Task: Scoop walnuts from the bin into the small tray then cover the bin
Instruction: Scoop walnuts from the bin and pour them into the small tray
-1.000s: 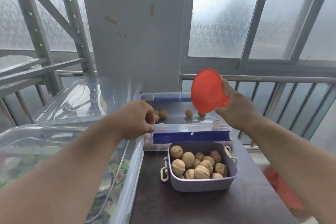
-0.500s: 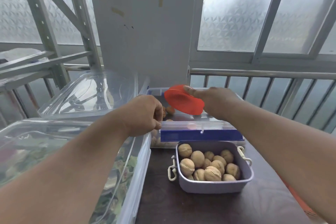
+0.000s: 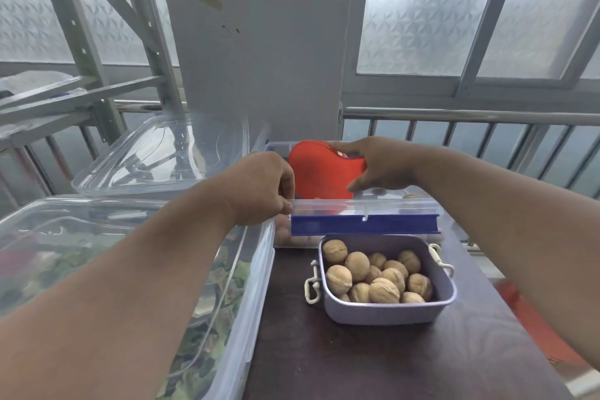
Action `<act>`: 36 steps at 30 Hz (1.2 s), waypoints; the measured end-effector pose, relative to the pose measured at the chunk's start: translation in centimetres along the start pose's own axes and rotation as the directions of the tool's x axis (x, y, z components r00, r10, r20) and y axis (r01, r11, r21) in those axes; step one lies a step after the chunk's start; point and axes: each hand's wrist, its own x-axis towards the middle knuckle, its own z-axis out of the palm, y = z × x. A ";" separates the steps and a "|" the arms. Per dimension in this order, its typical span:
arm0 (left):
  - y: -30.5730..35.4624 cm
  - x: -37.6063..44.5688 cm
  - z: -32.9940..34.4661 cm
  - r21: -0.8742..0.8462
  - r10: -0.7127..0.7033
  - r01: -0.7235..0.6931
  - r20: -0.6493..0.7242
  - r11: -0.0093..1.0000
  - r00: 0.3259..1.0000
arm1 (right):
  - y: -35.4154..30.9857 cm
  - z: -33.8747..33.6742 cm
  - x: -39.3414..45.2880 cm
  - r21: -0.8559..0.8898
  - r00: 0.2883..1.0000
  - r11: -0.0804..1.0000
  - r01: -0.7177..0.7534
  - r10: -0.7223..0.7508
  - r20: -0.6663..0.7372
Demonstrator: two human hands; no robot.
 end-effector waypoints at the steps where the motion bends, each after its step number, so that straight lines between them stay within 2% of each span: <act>1: 0.0 0.0 0.0 -0.003 -0.002 0.002 -0.001 1.000 1.000 | 0.1 -0.4 -0.2 0.014 1.000 1.000 0.004 -0.004 0.025; 6: 0.0 -0.1 0.0 0.011 0.008 -0.008 0.002 1.000 1.000 | 0.7 -1.4 -1.2 0.207 0.976 0.973 -0.106 0.063 0.206; 10: -0.1 -0.1 0.0 0.013 0.007 -0.007 0.001 1.000 1.000 | 0.2 -0.5 -0.9 0.295 0.970 0.946 -0.135 0.065 0.236; 14: -0.1 -0.1 0.0 0.012 0.011 -0.011 -0.002 1.000 1.000 | 0.1 0.9 0.4 0.153 0.985 0.979 -0.137 0.117 0.130; 16: -0.2 -0.1 0.0 0.007 0.011 -0.011 -0.002 1.000 1.000 | 0.1 1.0 0.4 0.144 0.988 0.981 -0.127 0.112 0.107; 19: -0.3 0.0 0.1 -0.006 0.007 -0.007 -0.001 1.000 1.000 | 0.3 0.7 0.1 0.122 0.985 0.986 -0.116 0.099 0.141; 23: -0.3 0.0 0.1 -0.016 0.001 -0.001 -0.001 1.000 1.000 | 0.5 0.2 -0.7 -0.006 0.977 0.993 -0.117 0.116 0.179; 27: -0.3 0.0 0.1 -0.017 0.000 0.000 0.000 1.000 1.000 | 0.0 -0.4 -2.4 -0.031 0.998 0.998 -0.061 0.062 0.024; 29: -0.3 0.0 0.1 -0.018 0.003 -0.003 -0.003 1.000 1.000 | 0.4 -0.2 -3.2 0.014 0.997 0.998 -0.059 0.060 -0.056; 31: -0.2 -0.1 0.1 -0.020 0.005 -0.005 0.001 1.000 1.000 | 1.1 0.1 -4.0 0.149 0.990 0.985 -0.089 0.104 -0.098; 34: -0.4 0.0 0.2 -0.017 0.009 -0.009 -0.002 1.000 1.000 | 2.1 -0.1 -5.5 0.470 0.982 0.878 -0.093 0.159 -0.103; 36: -0.5 0.1 0.3 -0.012 0.006 -0.006 -0.006 1.000 1.000 | 2.8 -0.4 -6.6 0.574 0.971 0.813 -0.099 0.204 -0.122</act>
